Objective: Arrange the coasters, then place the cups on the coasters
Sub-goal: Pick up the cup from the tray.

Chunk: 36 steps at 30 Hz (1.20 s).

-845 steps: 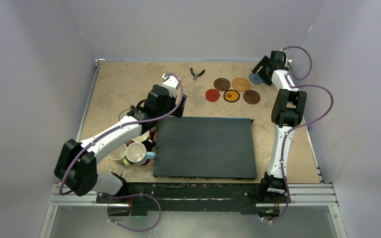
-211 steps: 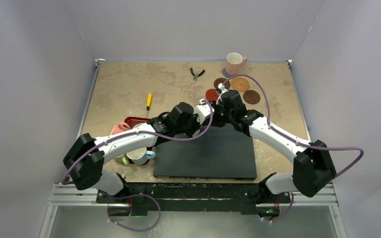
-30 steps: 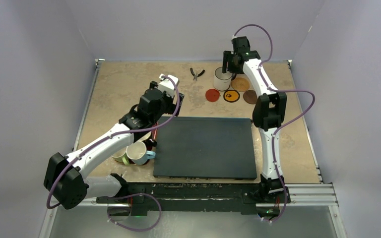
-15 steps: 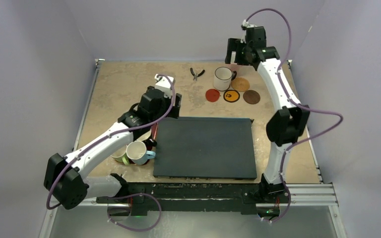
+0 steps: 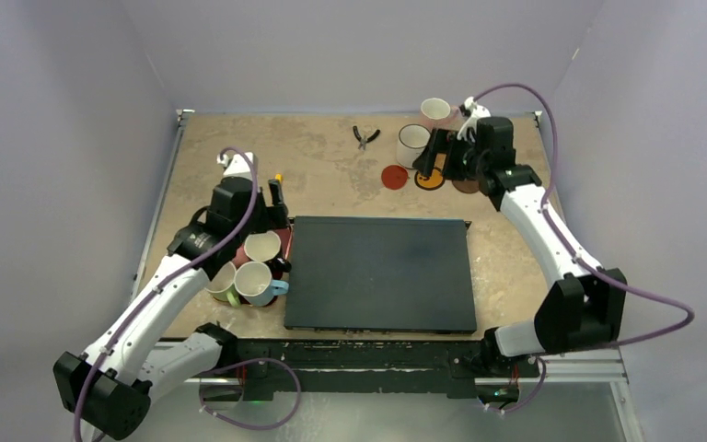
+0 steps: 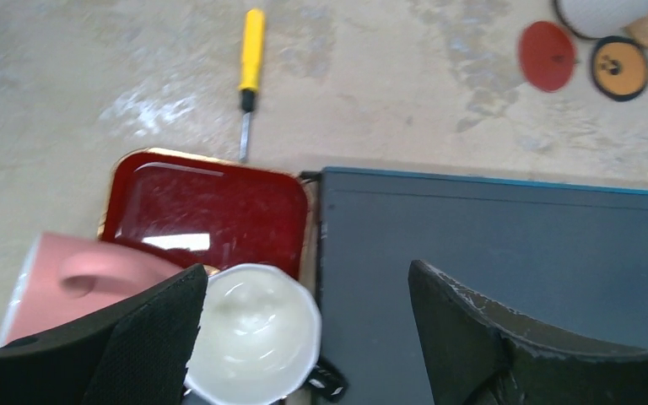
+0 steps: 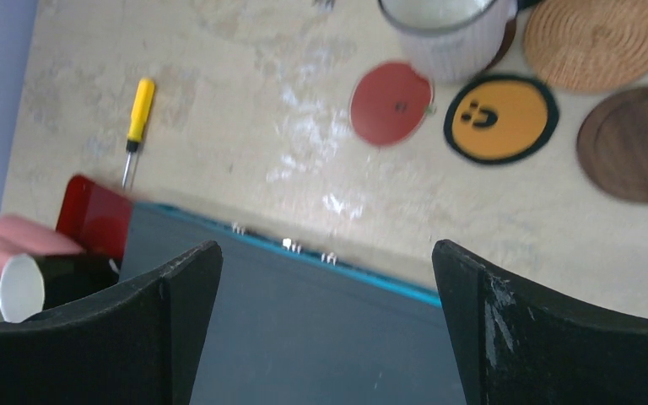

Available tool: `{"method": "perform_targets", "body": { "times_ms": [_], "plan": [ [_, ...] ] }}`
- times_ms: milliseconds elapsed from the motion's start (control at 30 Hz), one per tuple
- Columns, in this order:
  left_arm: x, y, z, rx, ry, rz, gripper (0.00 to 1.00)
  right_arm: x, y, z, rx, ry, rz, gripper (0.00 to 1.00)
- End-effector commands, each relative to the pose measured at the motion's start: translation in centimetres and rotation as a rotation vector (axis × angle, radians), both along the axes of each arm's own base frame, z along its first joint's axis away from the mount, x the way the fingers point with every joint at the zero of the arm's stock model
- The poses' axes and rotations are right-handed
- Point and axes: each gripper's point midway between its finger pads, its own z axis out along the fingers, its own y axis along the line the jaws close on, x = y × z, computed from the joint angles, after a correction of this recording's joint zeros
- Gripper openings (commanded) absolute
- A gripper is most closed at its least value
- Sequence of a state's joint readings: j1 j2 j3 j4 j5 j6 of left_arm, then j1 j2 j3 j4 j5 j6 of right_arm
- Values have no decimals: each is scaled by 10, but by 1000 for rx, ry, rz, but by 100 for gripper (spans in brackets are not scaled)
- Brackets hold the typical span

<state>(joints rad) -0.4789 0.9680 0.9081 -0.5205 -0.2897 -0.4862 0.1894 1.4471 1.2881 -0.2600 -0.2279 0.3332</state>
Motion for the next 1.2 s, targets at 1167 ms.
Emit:
{"method": "perform_targets", "body": {
  "times_ms": [1167],
  "plan": [
    [-17, 53, -85, -59, 405, 124, 51, -61, 23, -4, 129, -47, 182, 94]
  ]
}}
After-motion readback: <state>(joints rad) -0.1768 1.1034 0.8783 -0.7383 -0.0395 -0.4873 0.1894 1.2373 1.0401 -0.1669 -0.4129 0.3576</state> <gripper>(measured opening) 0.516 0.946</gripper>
